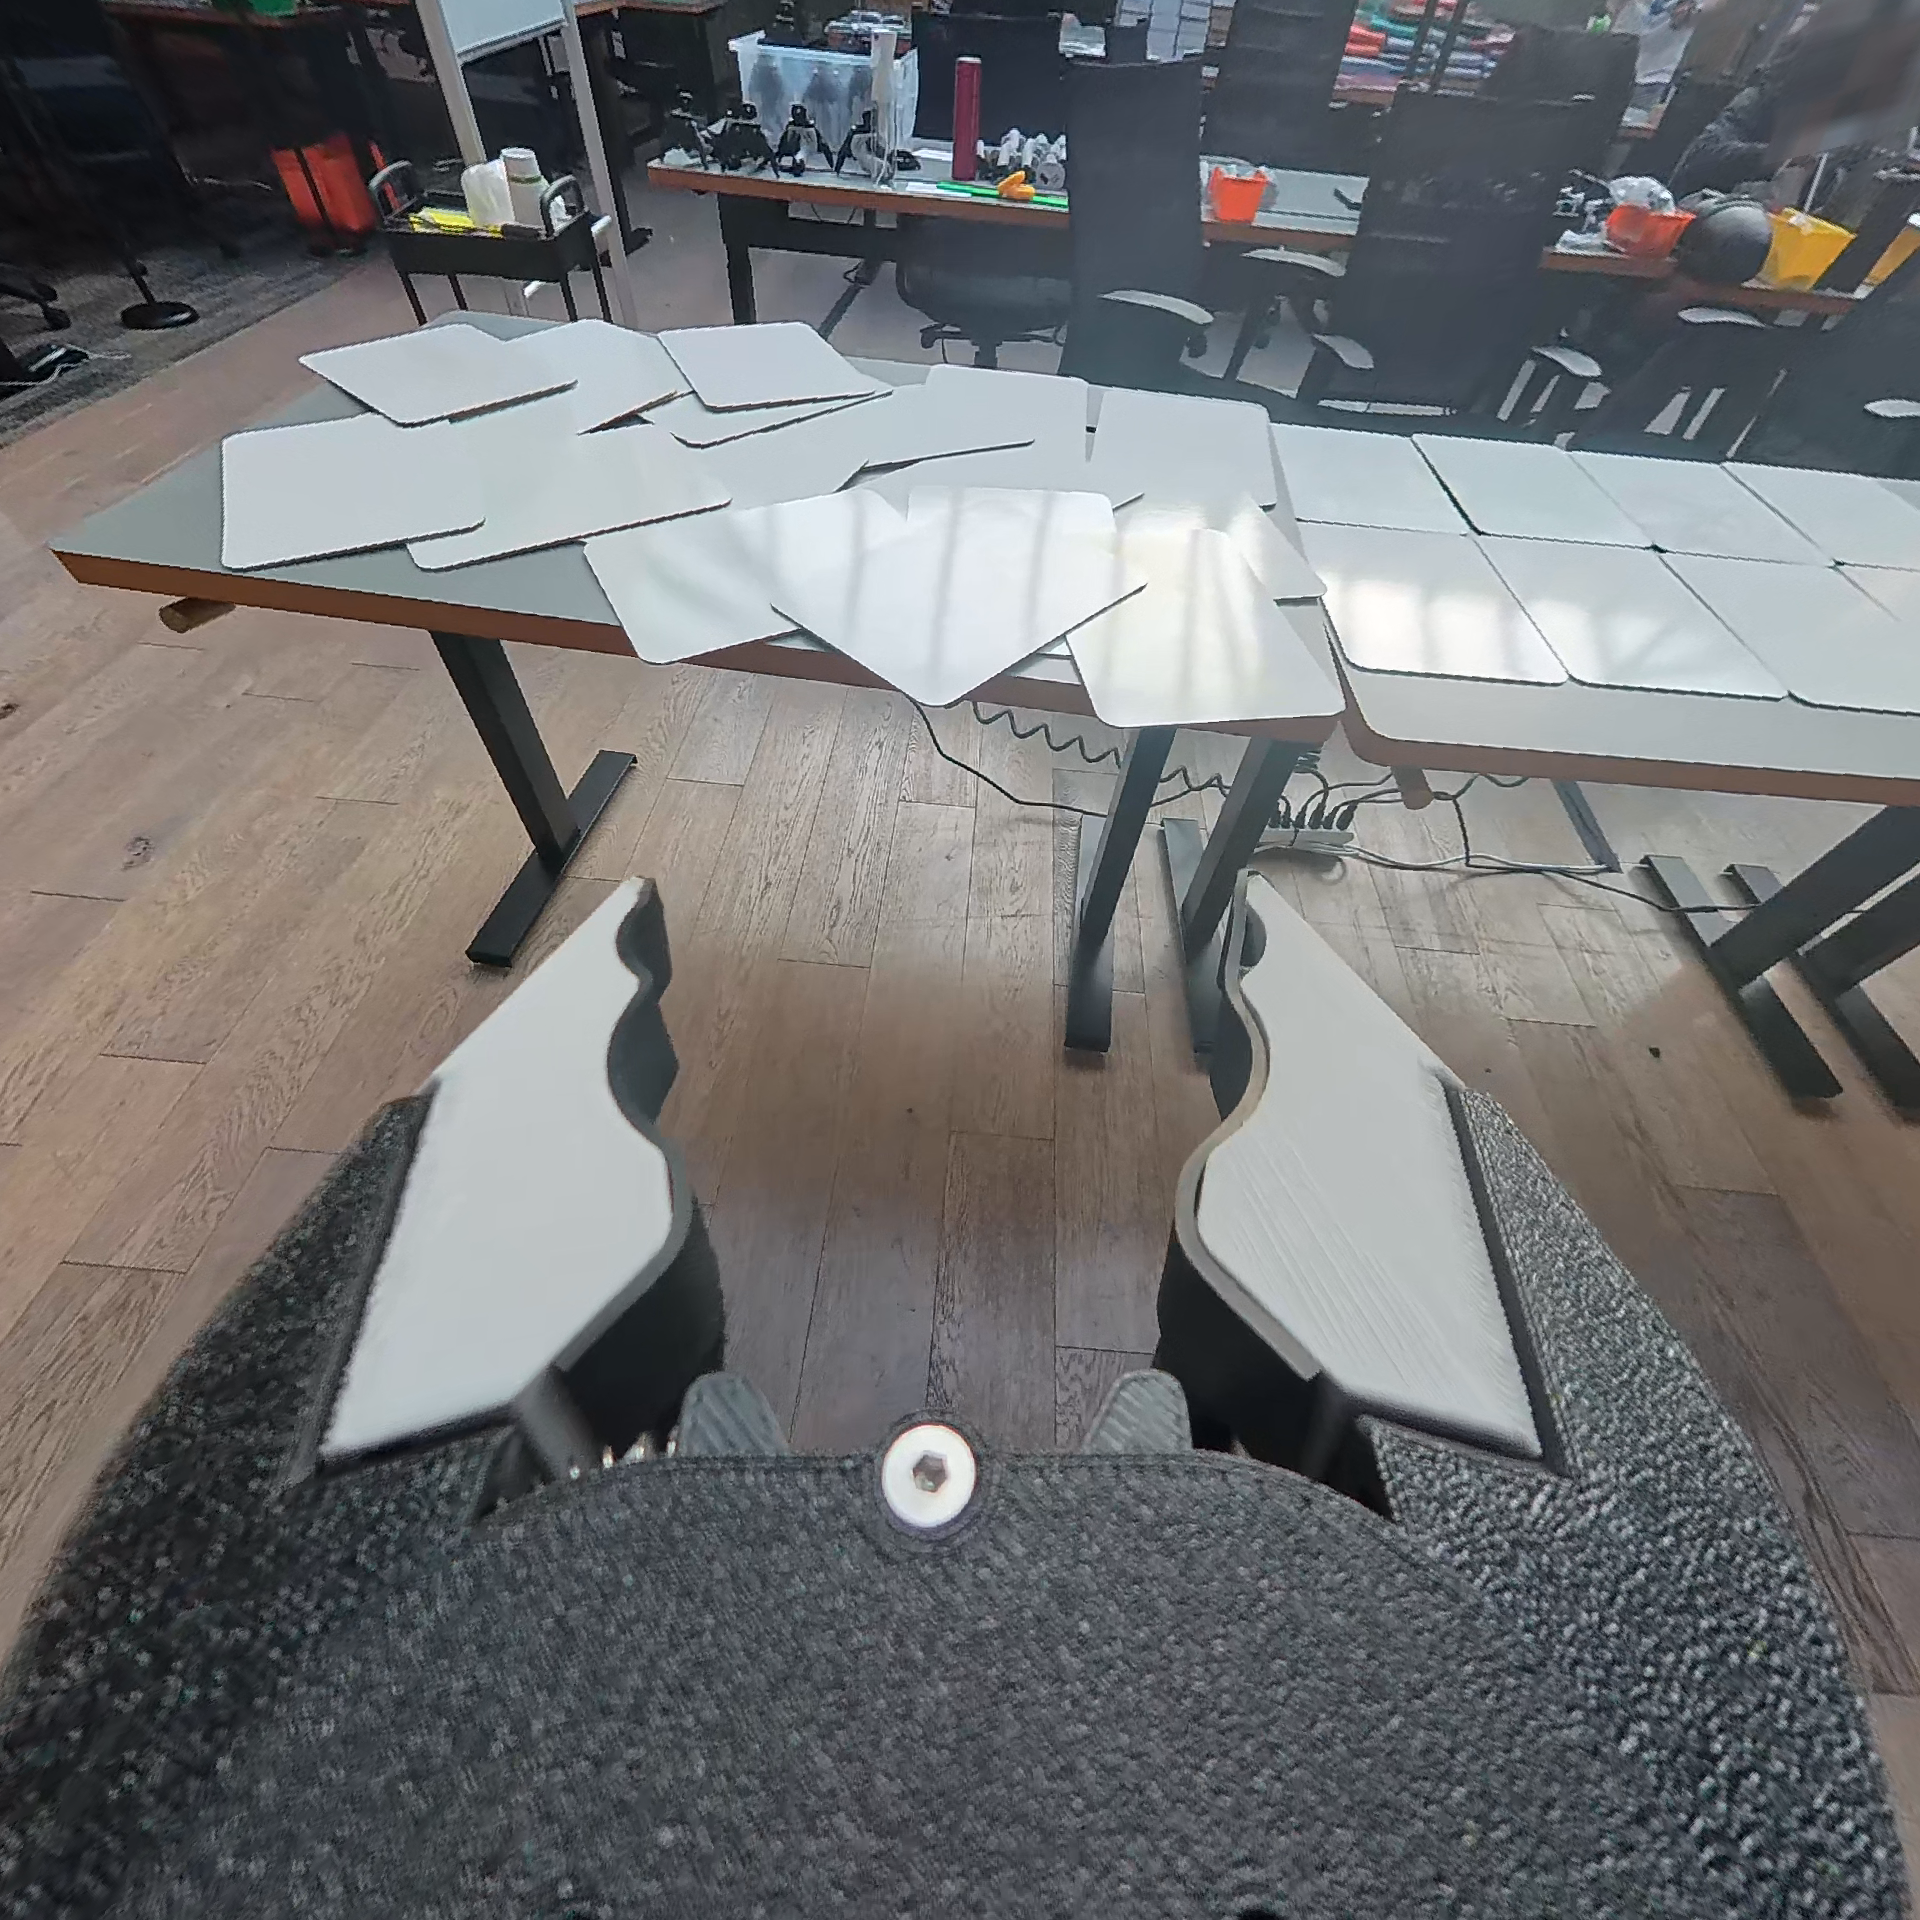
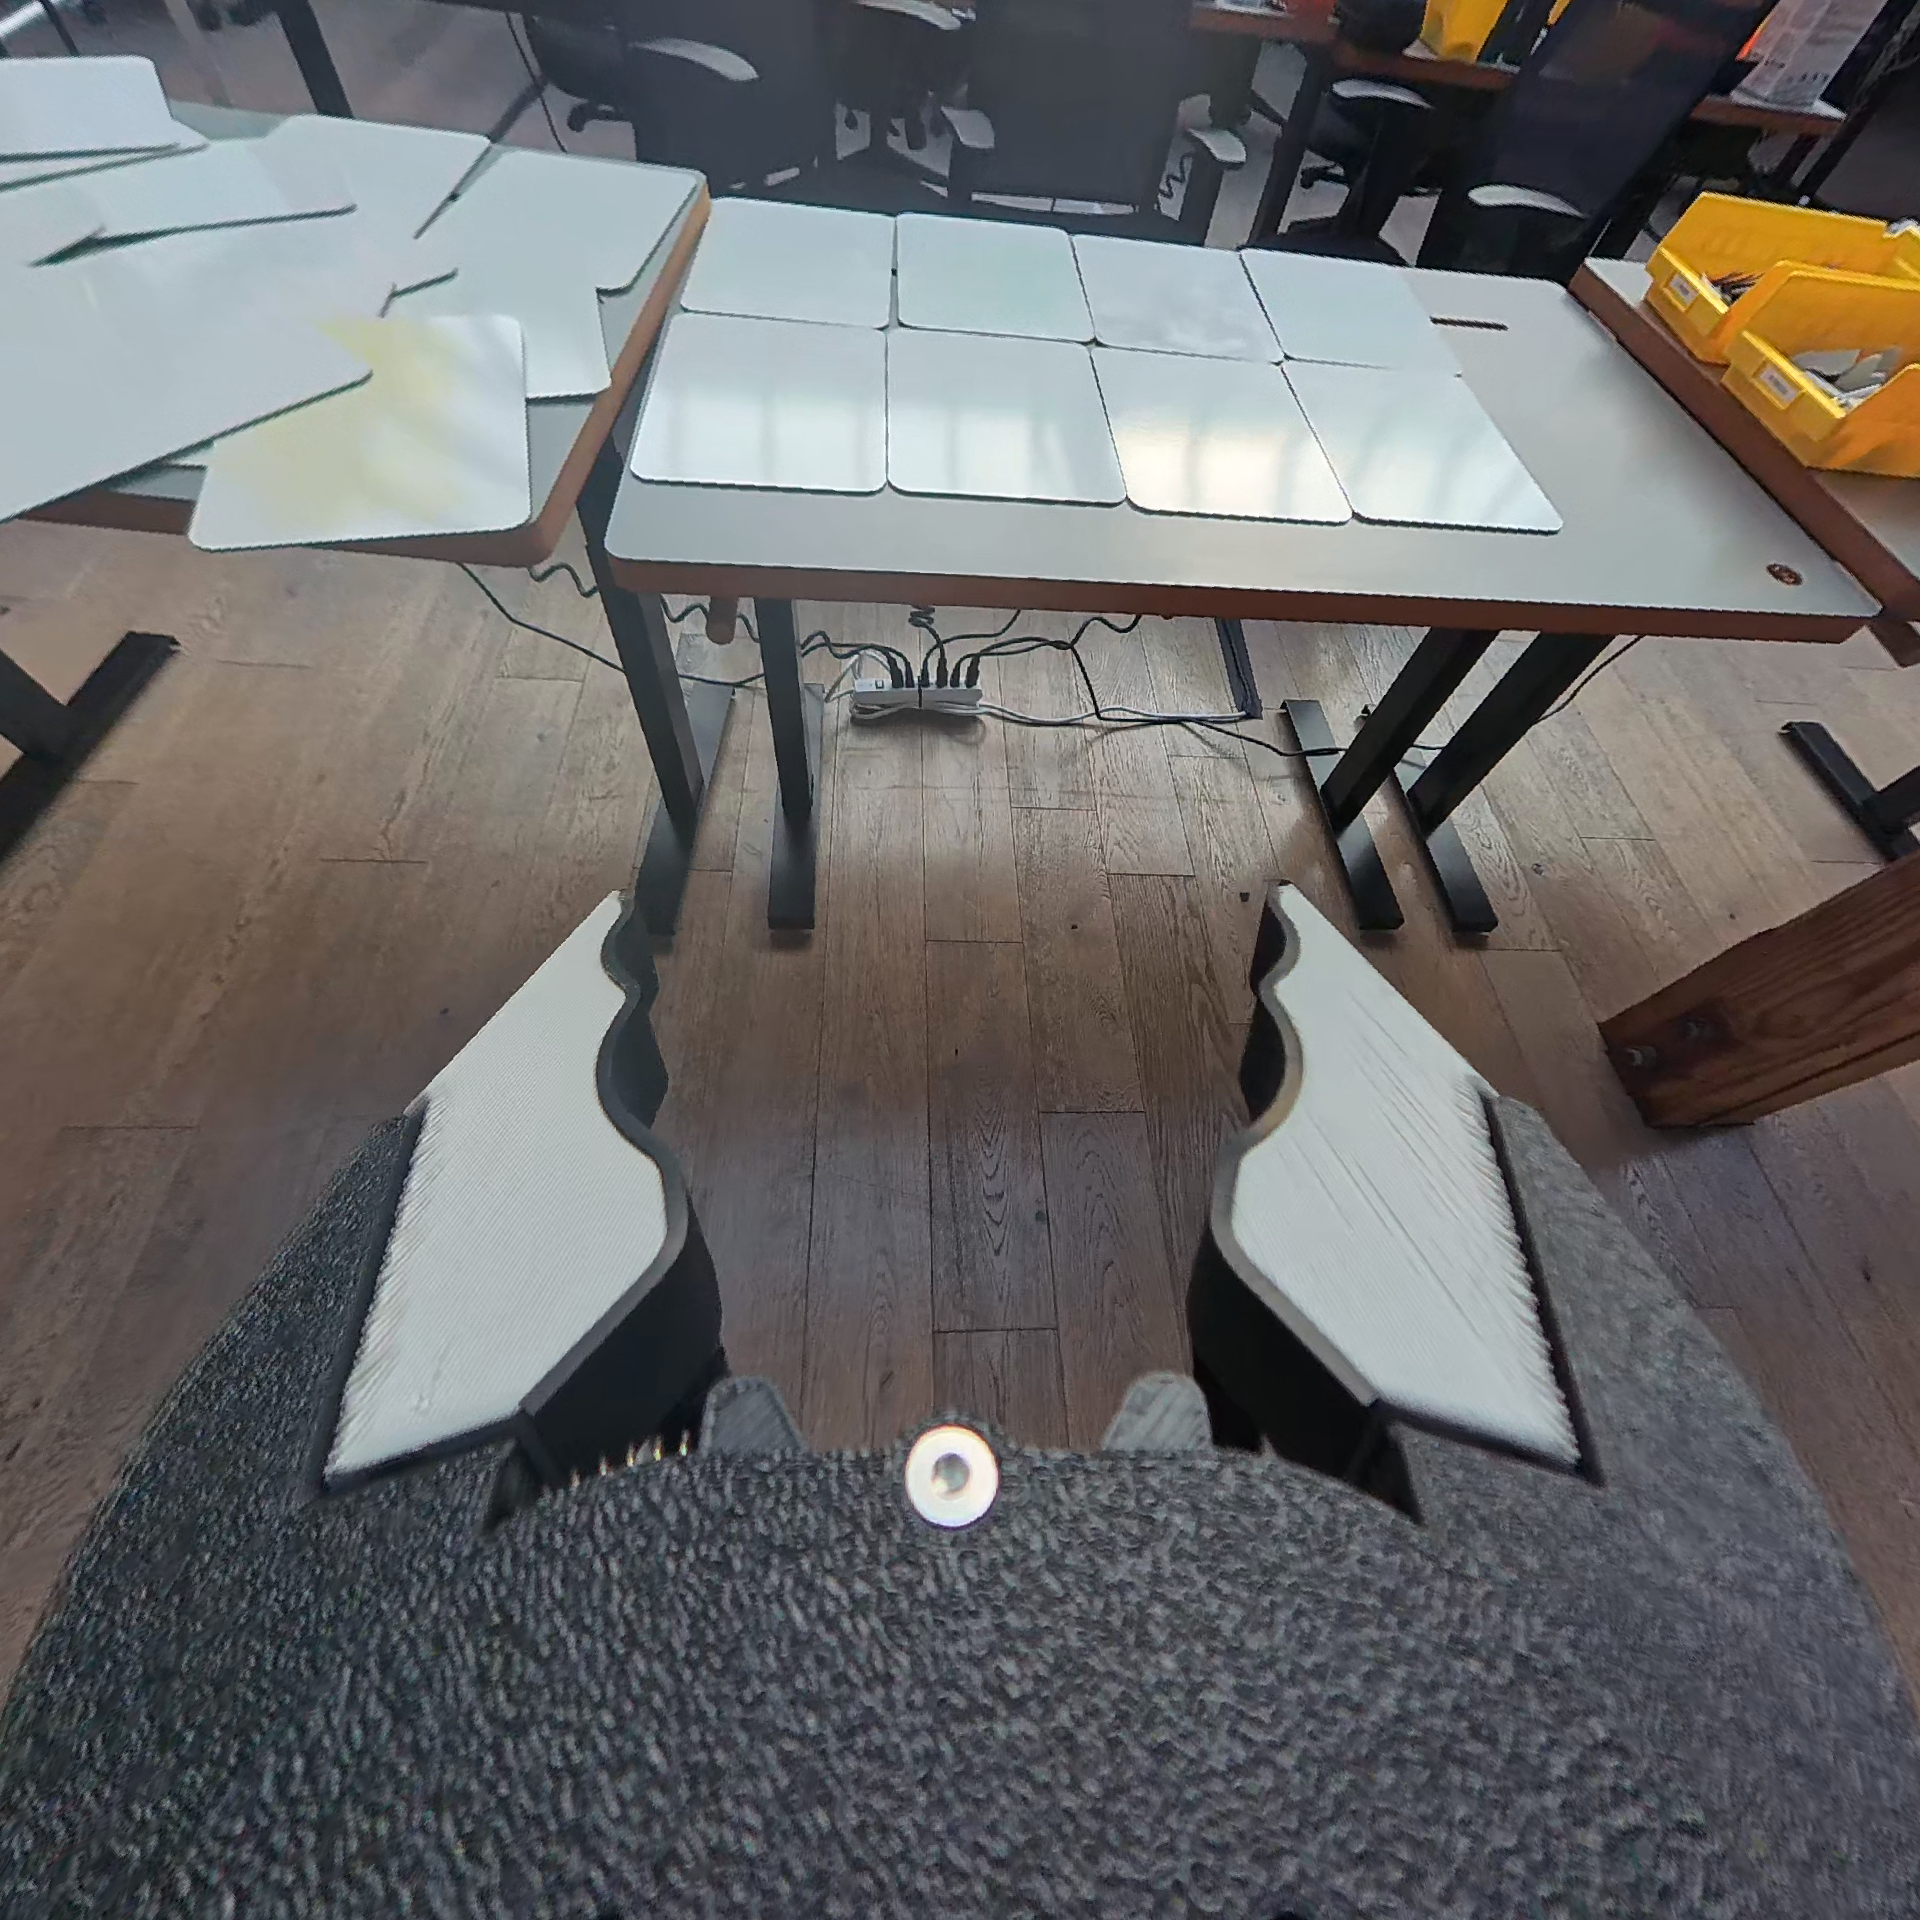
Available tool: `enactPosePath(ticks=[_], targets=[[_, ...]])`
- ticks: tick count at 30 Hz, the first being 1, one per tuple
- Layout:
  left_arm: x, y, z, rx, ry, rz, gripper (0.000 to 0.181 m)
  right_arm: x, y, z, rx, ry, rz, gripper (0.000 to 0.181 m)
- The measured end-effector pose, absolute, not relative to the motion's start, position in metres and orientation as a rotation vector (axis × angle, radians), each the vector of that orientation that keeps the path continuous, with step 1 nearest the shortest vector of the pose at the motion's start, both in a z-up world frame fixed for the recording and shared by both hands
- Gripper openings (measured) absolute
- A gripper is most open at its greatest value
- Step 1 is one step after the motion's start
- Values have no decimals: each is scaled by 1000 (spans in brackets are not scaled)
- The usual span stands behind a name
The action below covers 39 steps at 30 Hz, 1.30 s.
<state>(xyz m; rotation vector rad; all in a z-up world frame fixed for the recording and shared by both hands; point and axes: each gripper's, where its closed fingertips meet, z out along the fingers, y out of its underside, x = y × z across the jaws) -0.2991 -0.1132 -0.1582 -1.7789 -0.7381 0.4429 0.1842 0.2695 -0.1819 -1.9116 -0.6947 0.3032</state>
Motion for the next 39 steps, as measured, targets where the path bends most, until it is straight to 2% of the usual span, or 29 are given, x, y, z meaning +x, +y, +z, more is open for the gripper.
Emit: enactPosePath(ticks=[7,20,27,39], targets=[[-300,-107,-159,-1784,-720,434,103,191,272,-183,-1920,-671,293,114],[-302,-106,-168,-1821,-717,428,105,182,272,-186,-1914,-661,301,112],[-301,-106,-175,-1843,-729,429,111,179,271,-189,-1909,-659,297,113],[-293,-91,-182,-1848,-730,409,109,180,270,-200,-1919,-718,263,116]])
